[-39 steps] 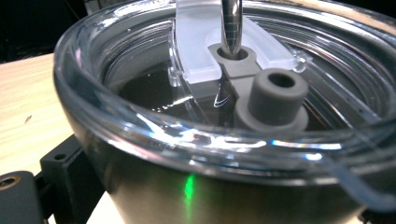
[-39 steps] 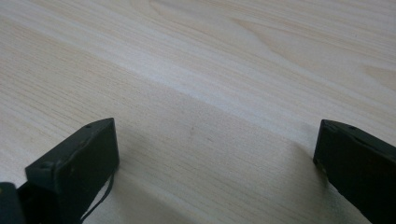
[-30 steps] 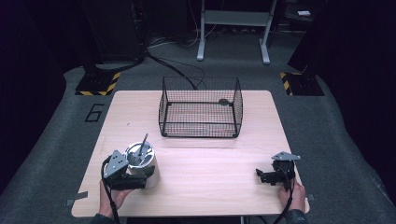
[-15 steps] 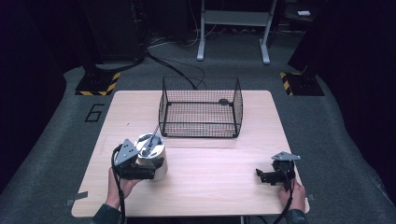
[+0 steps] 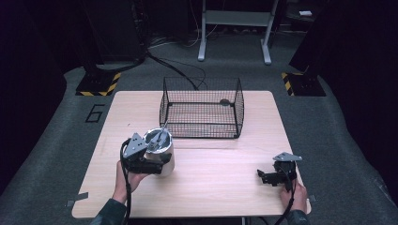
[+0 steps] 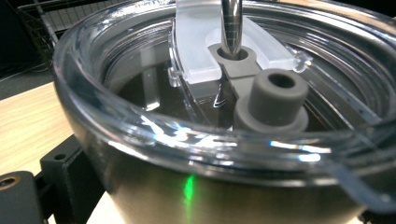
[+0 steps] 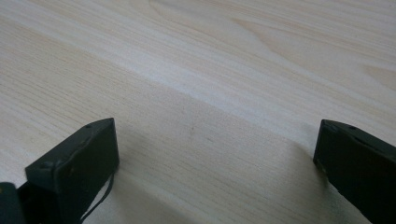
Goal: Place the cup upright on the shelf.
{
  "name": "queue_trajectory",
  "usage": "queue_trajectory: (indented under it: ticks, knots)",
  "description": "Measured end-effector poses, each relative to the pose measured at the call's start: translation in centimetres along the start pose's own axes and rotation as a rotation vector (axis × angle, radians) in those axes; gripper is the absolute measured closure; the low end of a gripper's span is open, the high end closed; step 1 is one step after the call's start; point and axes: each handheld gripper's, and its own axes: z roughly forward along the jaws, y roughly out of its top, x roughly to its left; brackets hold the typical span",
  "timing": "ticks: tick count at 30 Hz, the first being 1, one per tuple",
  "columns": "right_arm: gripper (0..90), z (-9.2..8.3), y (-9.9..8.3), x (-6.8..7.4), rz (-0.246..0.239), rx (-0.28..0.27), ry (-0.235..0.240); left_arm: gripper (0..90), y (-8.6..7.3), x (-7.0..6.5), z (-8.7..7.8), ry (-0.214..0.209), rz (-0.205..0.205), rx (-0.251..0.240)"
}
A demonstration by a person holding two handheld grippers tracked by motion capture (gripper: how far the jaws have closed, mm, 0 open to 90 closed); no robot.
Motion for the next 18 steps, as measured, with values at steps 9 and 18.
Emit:
queue_trajectory:
  ticks: [9, 18]
  knots:
    - [0.0, 0.0, 0.0, 0.0, 0.000, 0.000, 0.000, 4.1, 1.3, 0.0, 1.2, -0.026, 0.002, -0.004]
    - [0.0, 0.0, 0.0, -0.1, -0.004, -0.001, 0.002, 4.1, 2.6, 0.0, 2.3, -0.045, 0.001, -0.012]
